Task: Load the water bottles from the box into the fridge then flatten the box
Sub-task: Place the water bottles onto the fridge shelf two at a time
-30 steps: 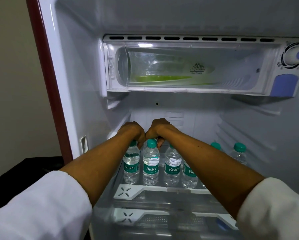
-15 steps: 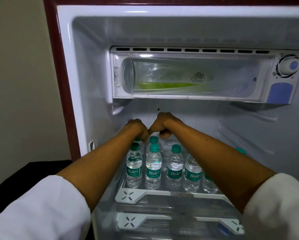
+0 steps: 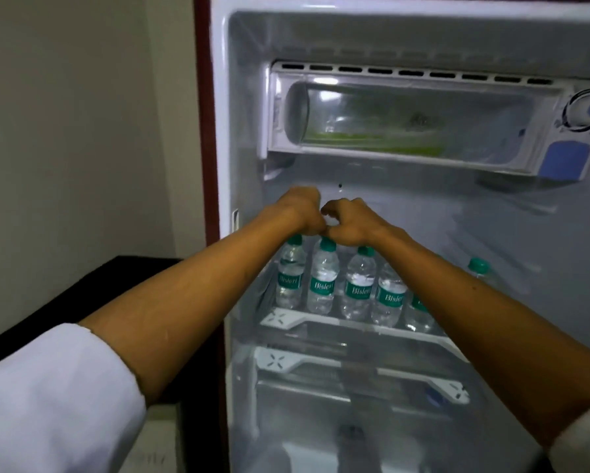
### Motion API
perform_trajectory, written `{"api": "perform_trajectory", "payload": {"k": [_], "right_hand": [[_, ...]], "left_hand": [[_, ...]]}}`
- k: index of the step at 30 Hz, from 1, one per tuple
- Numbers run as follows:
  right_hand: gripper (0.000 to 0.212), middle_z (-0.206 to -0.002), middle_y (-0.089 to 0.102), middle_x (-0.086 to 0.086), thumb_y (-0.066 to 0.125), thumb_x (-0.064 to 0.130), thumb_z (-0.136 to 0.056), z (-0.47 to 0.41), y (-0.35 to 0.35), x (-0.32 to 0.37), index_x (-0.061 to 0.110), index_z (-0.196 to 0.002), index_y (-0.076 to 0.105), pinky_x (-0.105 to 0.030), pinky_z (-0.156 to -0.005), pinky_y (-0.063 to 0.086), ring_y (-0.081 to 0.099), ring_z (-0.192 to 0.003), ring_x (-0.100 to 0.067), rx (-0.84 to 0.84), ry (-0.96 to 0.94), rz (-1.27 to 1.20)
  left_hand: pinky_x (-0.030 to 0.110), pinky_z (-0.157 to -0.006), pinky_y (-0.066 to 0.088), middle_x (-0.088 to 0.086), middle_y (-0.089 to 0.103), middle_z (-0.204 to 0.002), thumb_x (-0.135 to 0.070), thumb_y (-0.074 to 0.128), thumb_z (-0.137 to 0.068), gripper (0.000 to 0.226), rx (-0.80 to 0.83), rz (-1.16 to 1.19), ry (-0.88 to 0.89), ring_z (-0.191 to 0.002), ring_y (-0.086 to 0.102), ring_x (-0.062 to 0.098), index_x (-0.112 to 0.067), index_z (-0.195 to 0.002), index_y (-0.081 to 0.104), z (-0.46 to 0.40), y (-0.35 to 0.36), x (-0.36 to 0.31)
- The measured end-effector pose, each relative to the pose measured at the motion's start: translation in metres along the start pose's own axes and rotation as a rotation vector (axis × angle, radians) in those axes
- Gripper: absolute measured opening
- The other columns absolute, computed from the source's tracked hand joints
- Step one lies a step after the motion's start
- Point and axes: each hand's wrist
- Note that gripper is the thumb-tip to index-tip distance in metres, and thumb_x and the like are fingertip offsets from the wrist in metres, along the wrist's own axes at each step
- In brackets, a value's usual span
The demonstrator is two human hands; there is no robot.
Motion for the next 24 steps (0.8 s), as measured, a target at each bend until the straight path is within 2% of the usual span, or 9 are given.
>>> {"api": "perform_trajectory", "payload": {"k": [5, 7, 11, 14, 17, 21, 22, 24], "right_hand": [[0.063, -0.137, 0.056, -0.016, 0.066, 0.036, -0.087, 0.06, 0.016, 0.022, 0.016, -0.143, 0.045, -0.047, -0.099, 0.049, 0.055, -0.121, -0.034, -0.09, -0.145, -0.013], [0.062, -0.133, 0.059, -0.015, 0.067, 0.039, -0.087, 0.082, 0.027, 0.03, 0.015, -0.141, 0.048, -0.046, -0.097, 0.05, 0.057, -0.119, -0.033, -0.132, -0.205, -0.018], [0.054, -0.127, 0.065, -0.01, 0.066, 0.042, -0.088, 0.121, 0.056, 0.045, 0.016, -0.135, 0.055, -0.039, -0.092, 0.052, 0.061, -0.112, -0.03, -0.15, -0.303, -0.074], [0.051, -0.122, 0.067, -0.008, 0.065, 0.042, -0.088, 0.149, 0.086, 0.058, 0.018, -0.132, 0.057, -0.033, -0.086, 0.051, 0.064, -0.105, -0.027, -0.11, -0.38, -0.071], [0.052, -0.124, 0.066, -0.006, 0.058, 0.046, -0.087, 0.174, 0.121, 0.077, 0.019, -0.131, 0.057, -0.041, -0.088, 0.053, 0.063, -0.11, -0.028, -0.035, -0.471, -0.077], [0.054, -0.135, 0.06, -0.006, 0.053, 0.048, -0.091, 0.203, 0.176, 0.11, 0.017, -0.135, 0.056, -0.042, -0.096, 0.05, 0.056, -0.123, -0.026, 0.053, -0.623, -0.091], [0.054, -0.139, 0.057, -0.005, 0.054, 0.048, -0.092, 0.21, 0.189, 0.119, 0.018, -0.137, 0.054, -0.042, -0.099, 0.049, 0.053, -0.127, -0.024, 0.077, -0.649, -0.082], [0.056, -0.143, 0.053, -0.003, 0.053, 0.049, -0.093, 0.226, 0.217, 0.14, 0.019, -0.14, 0.051, -0.042, -0.103, 0.047, 0.049, -0.132, -0.022, 0.132, -0.709, -0.107]], "left_hand": [[0.029, -0.077, 0.046, 0.011, 0.057, -0.118, -0.032, 0.069, -0.087, 0.048, -0.054, -0.035, 0.067, -0.093, 0.055, 0.023, -0.005, -0.124, 0.053, 0.067, 0.002, 0.013], [0.032, -0.079, 0.052, 0.009, 0.061, -0.112, -0.031, 0.07, -0.085, 0.045, -0.067, -0.061, 0.088, -0.097, 0.061, 0.024, -0.006, -0.12, 0.056, 0.097, 0.006, 0.023], [0.041, -0.076, 0.057, 0.008, 0.066, -0.096, -0.028, 0.07, -0.076, 0.038, -0.042, -0.096, 0.112, -0.088, 0.066, 0.027, -0.009, -0.107, 0.062, 0.151, 0.033, 0.052], [0.04, -0.078, 0.056, 0.009, 0.063, -0.105, -0.038, 0.07, -0.075, 0.047, -0.018, -0.183, 0.087, -0.095, 0.064, 0.031, -0.013, -0.113, 0.059, 0.194, 0.057, 0.075], [0.039, -0.073, 0.053, 0.01, 0.063, -0.105, -0.045, 0.067, -0.074, 0.05, -0.043, -0.268, 0.041, -0.097, 0.063, 0.035, -0.015, -0.112, 0.054, 0.242, 0.084, 0.105], [0.035, -0.071, 0.051, 0.008, 0.062, -0.108, -0.057, 0.066, -0.066, 0.065, -0.043, -0.27, -0.031, -0.096, 0.061, 0.031, -0.014, -0.112, 0.053, 0.312, 0.121, 0.152], [0.034, -0.073, 0.051, 0.009, 0.063, -0.109, -0.06, 0.066, -0.064, 0.07, -0.053, -0.27, -0.043, -0.096, 0.061, 0.032, -0.011, -0.113, 0.055, 0.331, 0.13, 0.163], [0.042, -0.085, 0.053, 0.015, 0.062, -0.12, -0.065, 0.065, -0.061, 0.087, -0.074, -0.278, -0.088, -0.108, 0.06, 0.035, -0.006, -0.123, 0.056, 0.367, 0.148, 0.183]]}}
Point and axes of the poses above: each hand's wrist, its own z-axis away from the middle knuckle, its own y-axis out of the palm, x = y × z
